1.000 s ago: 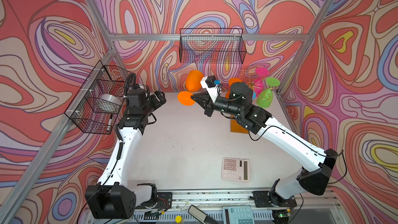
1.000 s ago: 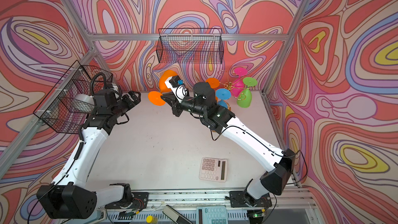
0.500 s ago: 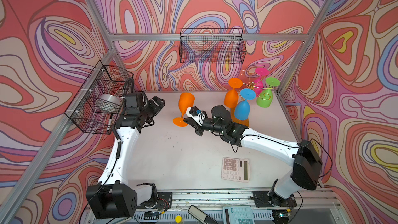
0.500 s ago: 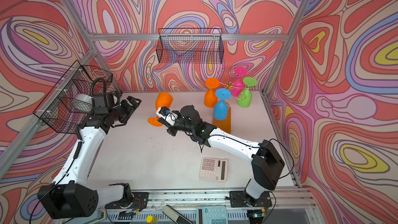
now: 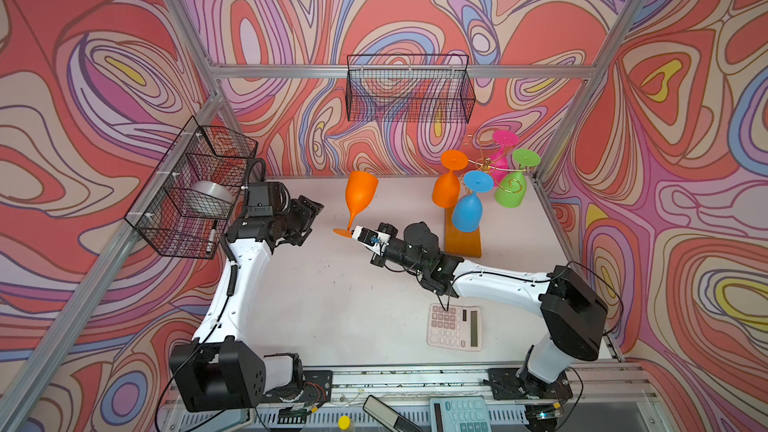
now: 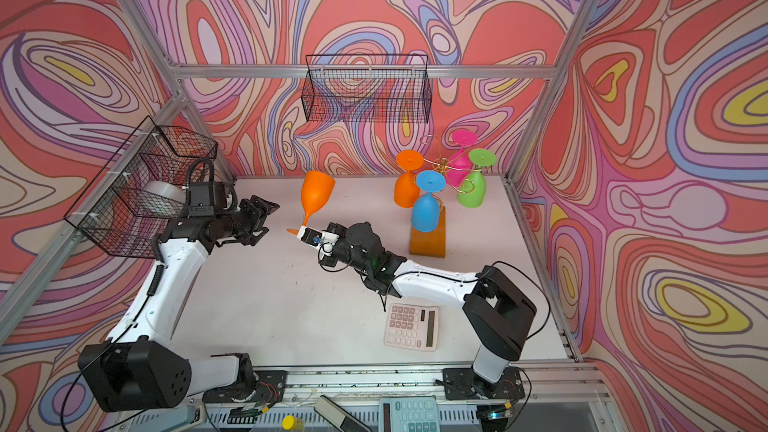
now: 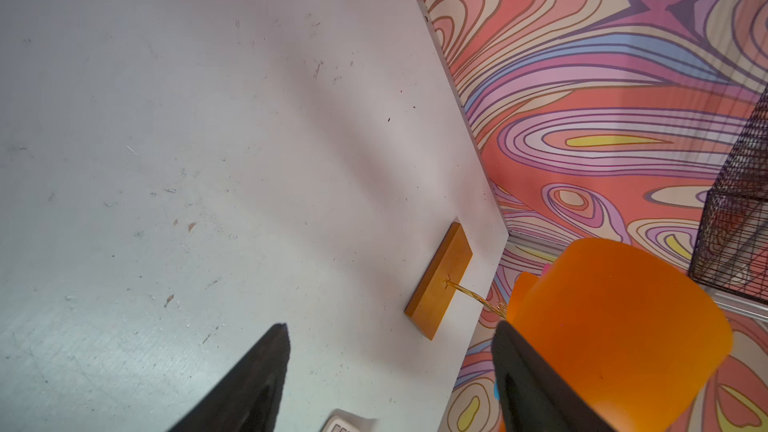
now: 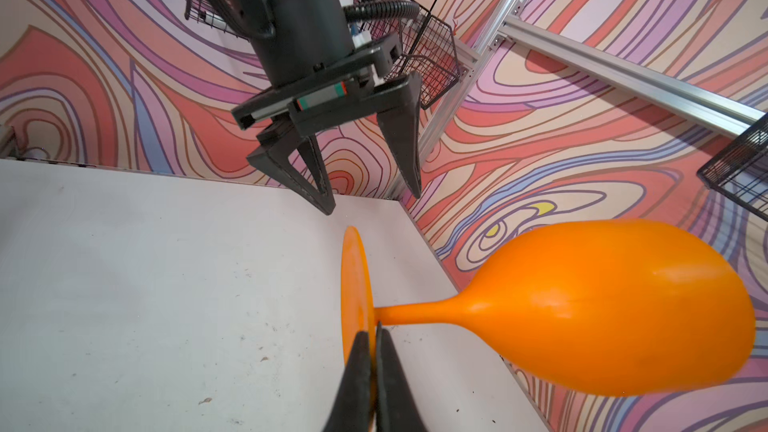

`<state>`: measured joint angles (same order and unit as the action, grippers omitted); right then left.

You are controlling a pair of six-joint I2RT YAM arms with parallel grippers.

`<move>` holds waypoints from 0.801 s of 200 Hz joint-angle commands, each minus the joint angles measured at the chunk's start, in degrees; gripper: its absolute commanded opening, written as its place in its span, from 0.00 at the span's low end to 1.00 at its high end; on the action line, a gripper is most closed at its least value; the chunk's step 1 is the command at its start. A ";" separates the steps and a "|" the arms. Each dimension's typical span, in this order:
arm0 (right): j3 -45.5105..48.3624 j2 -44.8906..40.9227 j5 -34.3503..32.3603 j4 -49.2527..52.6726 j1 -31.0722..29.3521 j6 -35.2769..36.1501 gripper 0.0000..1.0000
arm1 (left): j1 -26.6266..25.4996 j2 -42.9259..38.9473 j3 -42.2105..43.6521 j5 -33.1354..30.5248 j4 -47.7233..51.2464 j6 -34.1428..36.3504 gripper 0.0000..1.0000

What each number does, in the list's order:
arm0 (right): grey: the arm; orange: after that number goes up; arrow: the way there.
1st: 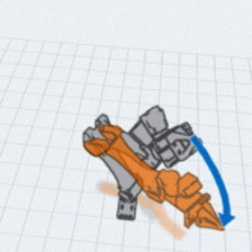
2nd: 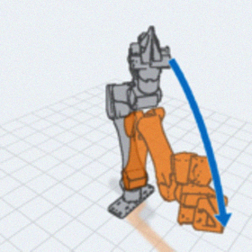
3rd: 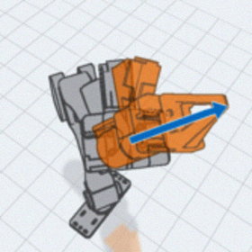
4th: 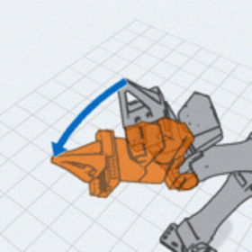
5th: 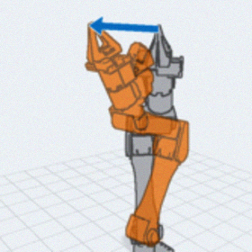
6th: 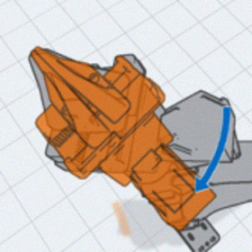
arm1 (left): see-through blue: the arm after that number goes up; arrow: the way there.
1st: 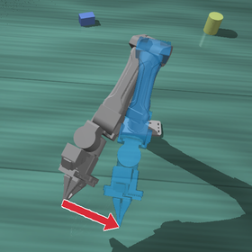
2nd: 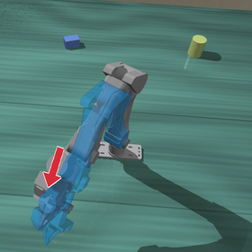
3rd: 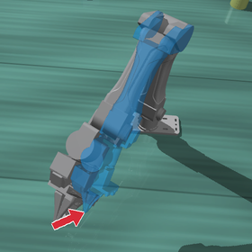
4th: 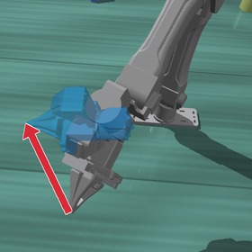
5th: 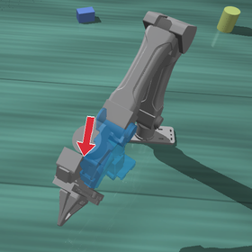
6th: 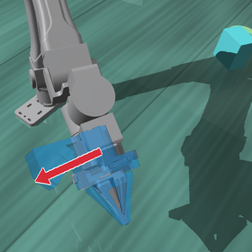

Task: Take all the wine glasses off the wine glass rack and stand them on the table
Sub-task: 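Close the left gripper on the orange glass foot beside the right gripper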

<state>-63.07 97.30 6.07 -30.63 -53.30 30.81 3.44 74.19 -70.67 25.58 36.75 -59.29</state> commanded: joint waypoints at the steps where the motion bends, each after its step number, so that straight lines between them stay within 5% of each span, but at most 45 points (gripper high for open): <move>1: 0.80 2.12 -2.97 -4.54 -0.14 4.62 0.00 | 0.42 -1.33 1.47 2.72 2.05 -4.43 0.73; 62: 0.23 5.95 -4.46 -6.31 -0.10 9.04 0.00 | 0.36 -1.51 2.71 4.72 1.08 -8.41 0.60; 160: -2.41 9.57 -5.31 -5.93 -0.22 11.48 0.00 | -2.09 0.03 6.55 7.79 -4.26 -12.25 0.55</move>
<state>-63.42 105.19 1.89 -35.33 -53.32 41.28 2.55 73.63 -65.08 32.27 34.87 -69.69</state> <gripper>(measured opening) 0.048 0.558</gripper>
